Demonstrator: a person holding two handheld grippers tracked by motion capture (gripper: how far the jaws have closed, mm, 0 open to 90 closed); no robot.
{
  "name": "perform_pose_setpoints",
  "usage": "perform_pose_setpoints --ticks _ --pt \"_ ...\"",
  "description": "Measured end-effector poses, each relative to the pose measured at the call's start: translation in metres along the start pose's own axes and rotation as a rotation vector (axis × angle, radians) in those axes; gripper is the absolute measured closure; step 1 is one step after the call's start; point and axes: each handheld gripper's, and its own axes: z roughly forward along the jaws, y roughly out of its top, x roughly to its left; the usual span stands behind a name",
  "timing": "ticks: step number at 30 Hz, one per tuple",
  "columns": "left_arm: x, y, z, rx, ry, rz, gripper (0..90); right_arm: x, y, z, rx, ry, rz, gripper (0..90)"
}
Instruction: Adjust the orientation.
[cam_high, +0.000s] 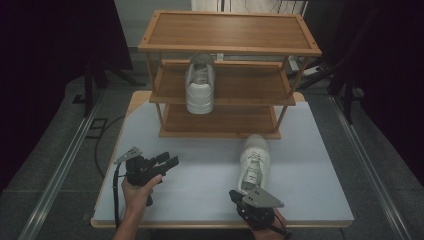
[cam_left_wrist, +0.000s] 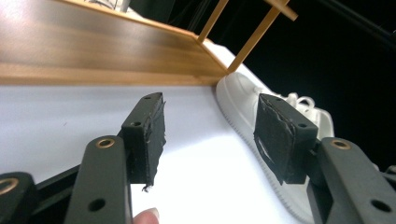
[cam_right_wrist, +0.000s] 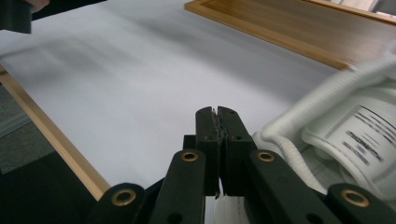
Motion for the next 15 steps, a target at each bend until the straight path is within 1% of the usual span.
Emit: perform_pose_setpoints --ticks 5,6,8,11,12,15 --pt "0.002 -0.007 0.002 0.023 -0.008 -0.009 44.7 -0.01 -0.011 -0.019 -0.025 -0.042 0.042 85.5" --pt "0.002 -0.008 0.002 0.025 -0.008 -0.011 44.7 -0.015 -0.015 -0.027 -0.033 -0.055 0.058 85.3" --pt "0.002 -0.008 0.002 0.028 -0.005 -0.013 44.7 -0.017 -0.016 -0.029 -0.035 -0.059 0.065 85.3" --pt "0.004 -0.009 0.002 0.025 -0.01 -0.025 44.6 -0.027 -0.021 -0.039 -0.042 -0.067 0.098 85.2" --pt "0.005 -0.009 0.002 0.027 -0.008 -0.027 44.6 -0.031 -0.023 -0.042 -0.045 -0.08 0.105 85.2" --pt "0.007 -0.011 0.002 0.033 -0.006 -0.033 44.6 -0.041 -0.027 -0.049 -0.049 -0.08 0.133 85.1"
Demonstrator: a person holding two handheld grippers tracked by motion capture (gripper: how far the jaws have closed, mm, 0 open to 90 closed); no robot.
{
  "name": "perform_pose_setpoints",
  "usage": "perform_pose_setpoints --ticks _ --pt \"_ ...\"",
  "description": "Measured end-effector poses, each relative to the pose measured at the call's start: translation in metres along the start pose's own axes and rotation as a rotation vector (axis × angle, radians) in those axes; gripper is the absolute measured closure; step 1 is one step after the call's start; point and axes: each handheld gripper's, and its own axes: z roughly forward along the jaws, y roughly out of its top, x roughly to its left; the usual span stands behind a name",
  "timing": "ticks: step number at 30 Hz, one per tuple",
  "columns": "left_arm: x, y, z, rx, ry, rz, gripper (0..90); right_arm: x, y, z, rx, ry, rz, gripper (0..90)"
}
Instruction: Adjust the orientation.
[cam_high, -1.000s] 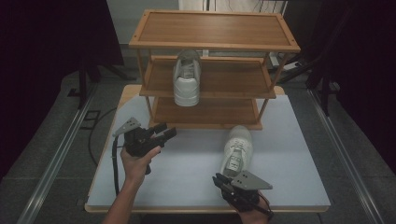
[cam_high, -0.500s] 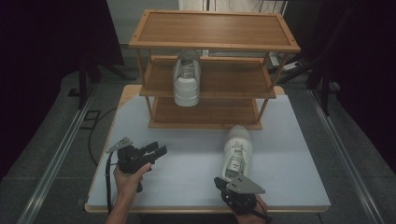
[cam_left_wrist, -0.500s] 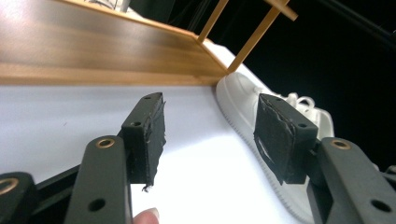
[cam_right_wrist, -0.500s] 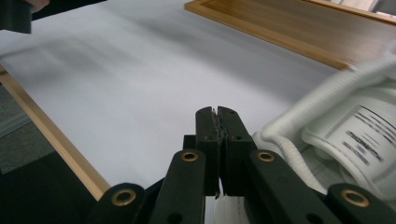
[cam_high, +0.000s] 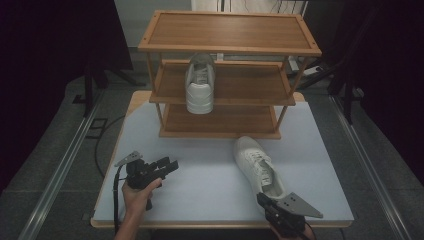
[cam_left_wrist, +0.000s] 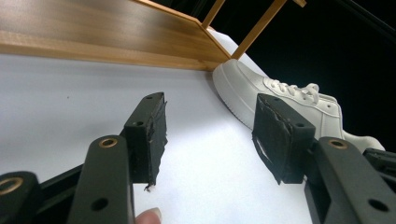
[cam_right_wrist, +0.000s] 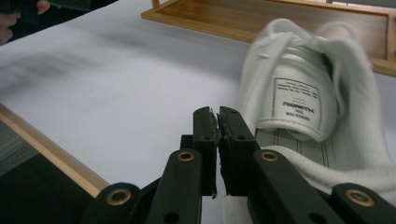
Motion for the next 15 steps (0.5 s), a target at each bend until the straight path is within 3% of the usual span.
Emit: perform_pose_setpoints --ticks 6,10,13,15 --pt "0.001 -0.001 0.001 0.003 -0.011 -0.009 44.6 -0.012 -0.001 -0.002 0.013 -0.012 0.016 81.8" --pt "0.001 0.0 0.001 0.003 -0.014 -0.014 44.5 -0.007 0.002 -0.002 -0.016 0.034 0.01 76.8" --pt "0.001 0.0 0.001 0.001 -0.019 -0.018 44.4 -0.006 0.009 -0.004 -0.059 0.083 0.007 68.5" --pt "0.001 0.0 0.002 -0.001 -0.025 -0.028 44.3 -0.008 0.017 -0.007 -0.091 0.089 0.011 59.7"
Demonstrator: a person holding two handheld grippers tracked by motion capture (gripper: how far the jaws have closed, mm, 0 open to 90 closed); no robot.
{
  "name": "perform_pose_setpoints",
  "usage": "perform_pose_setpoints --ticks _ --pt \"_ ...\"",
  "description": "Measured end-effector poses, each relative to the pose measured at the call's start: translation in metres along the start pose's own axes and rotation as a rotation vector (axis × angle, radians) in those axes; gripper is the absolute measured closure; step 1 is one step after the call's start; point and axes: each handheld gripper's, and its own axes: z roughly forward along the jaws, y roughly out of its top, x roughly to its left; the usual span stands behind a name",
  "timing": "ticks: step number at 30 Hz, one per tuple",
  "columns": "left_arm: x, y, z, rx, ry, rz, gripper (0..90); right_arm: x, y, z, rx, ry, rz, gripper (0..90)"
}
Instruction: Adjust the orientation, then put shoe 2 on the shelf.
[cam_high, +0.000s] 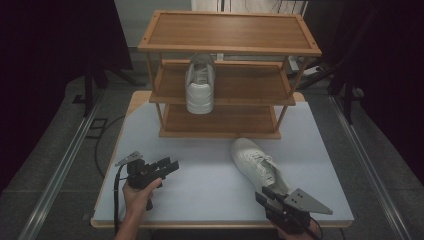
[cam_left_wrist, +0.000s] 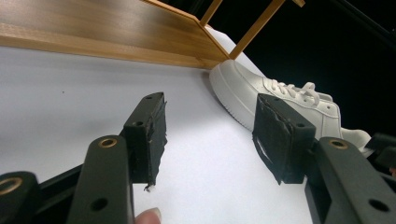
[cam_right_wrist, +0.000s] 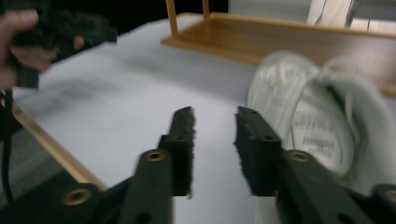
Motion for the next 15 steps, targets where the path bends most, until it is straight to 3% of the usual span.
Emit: perform_pose_setpoints --ticks 3,6,7,11,15 --pt "-0.001 0.0 0.0 0.0 -0.002 0.001 44.2 -0.008 0.02 -0.004 -0.047 -0.011 0.004 51.7" --pt "-0.001 0.0 0.001 0.0 -0.005 0.0 44.2 -0.017 0.03 -0.004 -0.056 -0.022 -0.009 50.0" --pt "-0.001 0.0 0.001 0.002 -0.005 0.001 44.1 -0.027 0.039 -0.001 -0.043 -0.032 -0.009 49.4" --pt "0.001 0.0 0.001 0.002 -0.005 -0.005 44.1 -0.044 0.049 0.004 -0.024 -0.044 -0.026 48.9" --pt "0.001 -0.001 0.002 0.012 -0.006 -0.017 44.1 -0.066 0.056 0.013 0.008 -0.033 -0.008 47.4"
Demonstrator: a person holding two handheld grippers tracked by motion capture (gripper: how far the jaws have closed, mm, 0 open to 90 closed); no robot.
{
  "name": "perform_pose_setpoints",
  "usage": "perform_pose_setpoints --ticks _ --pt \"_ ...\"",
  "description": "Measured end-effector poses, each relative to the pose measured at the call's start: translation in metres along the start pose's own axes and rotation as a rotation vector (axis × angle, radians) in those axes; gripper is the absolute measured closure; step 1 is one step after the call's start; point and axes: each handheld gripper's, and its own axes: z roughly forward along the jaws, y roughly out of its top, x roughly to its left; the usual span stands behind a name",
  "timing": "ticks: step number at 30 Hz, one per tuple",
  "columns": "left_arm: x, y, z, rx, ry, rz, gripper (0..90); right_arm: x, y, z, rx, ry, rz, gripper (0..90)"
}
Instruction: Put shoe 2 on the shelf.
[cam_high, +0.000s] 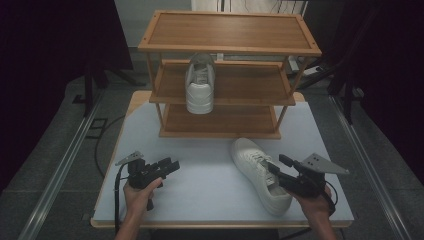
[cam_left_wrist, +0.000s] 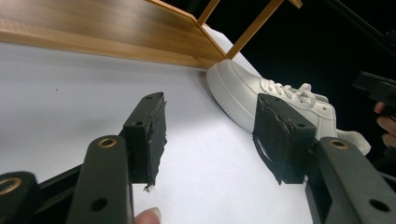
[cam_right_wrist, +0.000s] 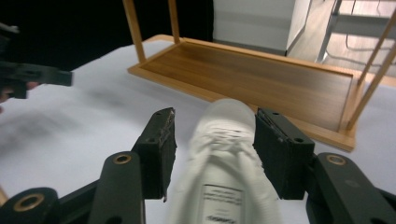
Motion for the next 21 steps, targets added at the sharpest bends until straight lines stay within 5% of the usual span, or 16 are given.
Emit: perform_pose_setpoints --ticks 1,7,13,17,21 --pt "0.0 0.0 0.0 0.002 -0.003 -0.004 44.2 -0.012 0.0 0.007 0.031 -0.01 0.014 46.8" --pt "0.0 0.0 0.0 0.0 -0.009 -0.014 44.4 -0.028 -0.006 0.019 0.095 0.013 0.03 46.3" --pt "-0.002 -0.001 0.005 0.014 -0.02 -0.016 45.0 -0.033 -0.018 0.034 0.169 0.023 0.015 46.3" --pt "-0.002 -0.001 0.005 0.018 -0.021 -0.018 46.2 -0.036 -0.026 0.043 0.229 -0.032 -0.018 47.2" --pt "-0.002 -0.001 0.005 0.017 -0.022 -0.02 46.2 -0.04 -0.032 0.047 0.23 -0.001 -0.003 53.2"
